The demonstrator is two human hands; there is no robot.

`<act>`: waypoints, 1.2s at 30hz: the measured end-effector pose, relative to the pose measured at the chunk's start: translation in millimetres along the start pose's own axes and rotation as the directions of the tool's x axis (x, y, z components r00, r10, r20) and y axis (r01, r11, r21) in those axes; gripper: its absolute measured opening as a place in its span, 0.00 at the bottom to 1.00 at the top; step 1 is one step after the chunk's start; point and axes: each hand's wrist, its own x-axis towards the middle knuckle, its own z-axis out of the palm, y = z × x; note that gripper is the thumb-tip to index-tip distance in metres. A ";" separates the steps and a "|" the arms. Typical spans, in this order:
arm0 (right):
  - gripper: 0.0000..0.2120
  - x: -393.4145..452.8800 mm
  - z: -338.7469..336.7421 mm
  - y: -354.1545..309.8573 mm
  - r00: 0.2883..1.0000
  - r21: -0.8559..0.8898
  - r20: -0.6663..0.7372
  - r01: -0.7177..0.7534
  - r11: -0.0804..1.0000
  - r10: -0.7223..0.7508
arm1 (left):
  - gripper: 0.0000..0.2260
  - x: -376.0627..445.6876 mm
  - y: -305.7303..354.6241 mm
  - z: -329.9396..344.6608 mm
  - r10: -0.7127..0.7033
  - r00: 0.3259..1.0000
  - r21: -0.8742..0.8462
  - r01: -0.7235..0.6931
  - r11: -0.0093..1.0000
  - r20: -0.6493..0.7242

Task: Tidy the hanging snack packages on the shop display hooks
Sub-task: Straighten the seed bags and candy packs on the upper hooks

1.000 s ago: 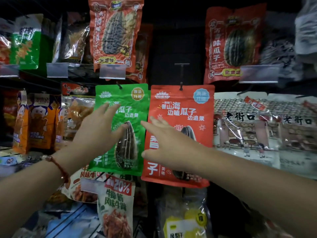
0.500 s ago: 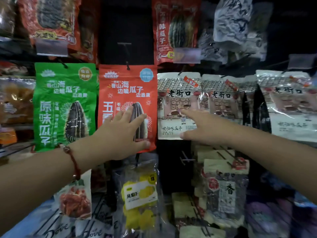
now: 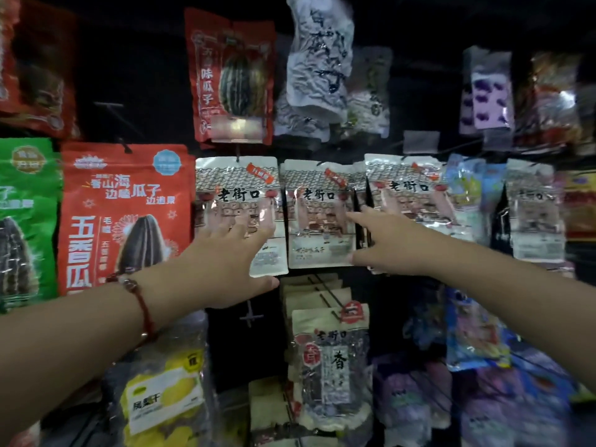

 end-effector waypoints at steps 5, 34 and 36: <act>0.40 -3.5 -10.9 76.2 0.991 0.045 -0.058 -0.114 0.992 0.117 | 0.41 41.7 63.0 -9.6 0.094 0.995 0.004 -0.094 0.996 0.017; 0.08 -1.9 5.7 164.5 0.907 0.997 -0.014 -0.017 0.070 0.421 | 0.26 117.0 157.4 -48.3 0.049 0.990 -0.990 -0.137 0.045 -0.135; 0.08 -3.7 6.2 157.8 0.903 0.998 -0.001 -0.025 0.054 0.430 | 0.23 115.6 152.7 -42.8 0.040 0.994 -0.995 -0.098 0.000 -0.098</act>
